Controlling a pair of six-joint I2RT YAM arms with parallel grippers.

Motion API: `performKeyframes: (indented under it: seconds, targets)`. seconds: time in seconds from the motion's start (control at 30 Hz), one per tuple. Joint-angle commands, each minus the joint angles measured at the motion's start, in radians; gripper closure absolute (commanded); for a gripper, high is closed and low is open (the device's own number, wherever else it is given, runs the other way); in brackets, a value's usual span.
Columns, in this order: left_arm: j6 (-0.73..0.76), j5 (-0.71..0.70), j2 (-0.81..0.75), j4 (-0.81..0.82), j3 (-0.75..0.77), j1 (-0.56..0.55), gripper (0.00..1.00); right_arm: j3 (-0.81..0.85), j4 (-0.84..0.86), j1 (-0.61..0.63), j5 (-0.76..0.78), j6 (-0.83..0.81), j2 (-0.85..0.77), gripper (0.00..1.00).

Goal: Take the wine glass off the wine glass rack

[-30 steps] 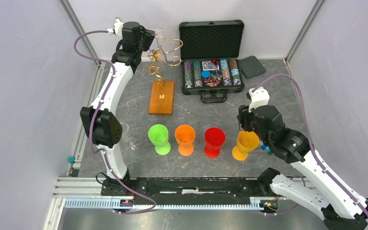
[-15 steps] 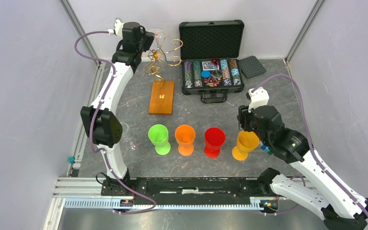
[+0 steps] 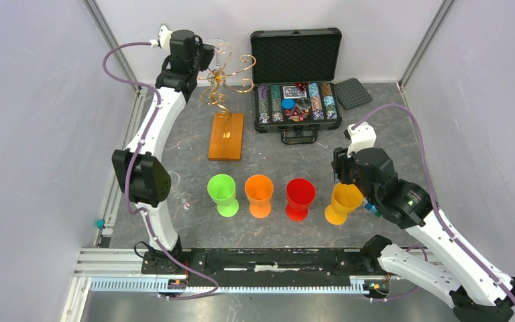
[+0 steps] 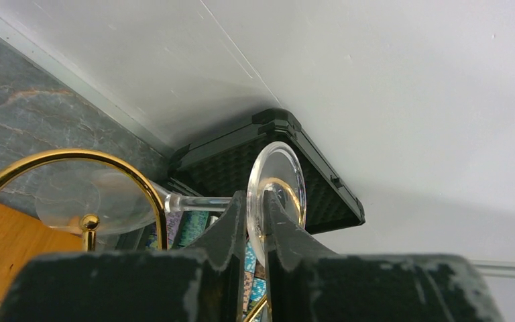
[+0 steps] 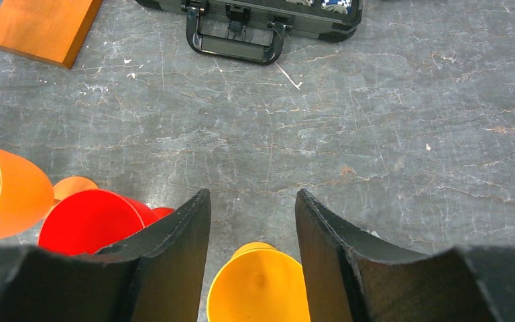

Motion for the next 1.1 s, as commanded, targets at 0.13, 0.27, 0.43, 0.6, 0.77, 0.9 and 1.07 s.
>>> performKeyframes:
  seconds: [0.13,0.27,0.43,0.6,0.77,0.9,1.07]
  targets:
    - [0.039,-0.01,-0.062,0.026,0.01,0.0,0.98,-0.006,0.044,0.003,0.024,0.002,-0.011,0.45]
    - [0.012,0.005,-0.082,0.068,-0.025,0.001,0.98,-0.009,0.044,0.004,0.026,0.002,-0.012,0.45]
    - [-0.06,0.041,-0.12,0.176,-0.113,0.006,0.98,-0.012,0.044,0.003,0.026,0.003,-0.016,0.45]
    - [-0.124,0.115,-0.12,0.288,-0.156,0.014,0.98,-0.015,0.043,0.003,0.031,0.003,-0.024,0.45]
    - [-0.162,0.172,-0.117,0.341,-0.168,0.022,0.98,-0.019,0.044,0.004,0.035,0.003,-0.03,0.45]
    - [-0.191,0.197,-0.138,0.374,-0.2,0.03,0.98,-0.019,0.043,0.003,0.035,0.003,-0.028,0.45]
    - [-0.199,0.238,-0.163,0.368,-0.211,0.044,0.98,-0.019,0.045,0.004,0.035,0.006,-0.03,0.45]
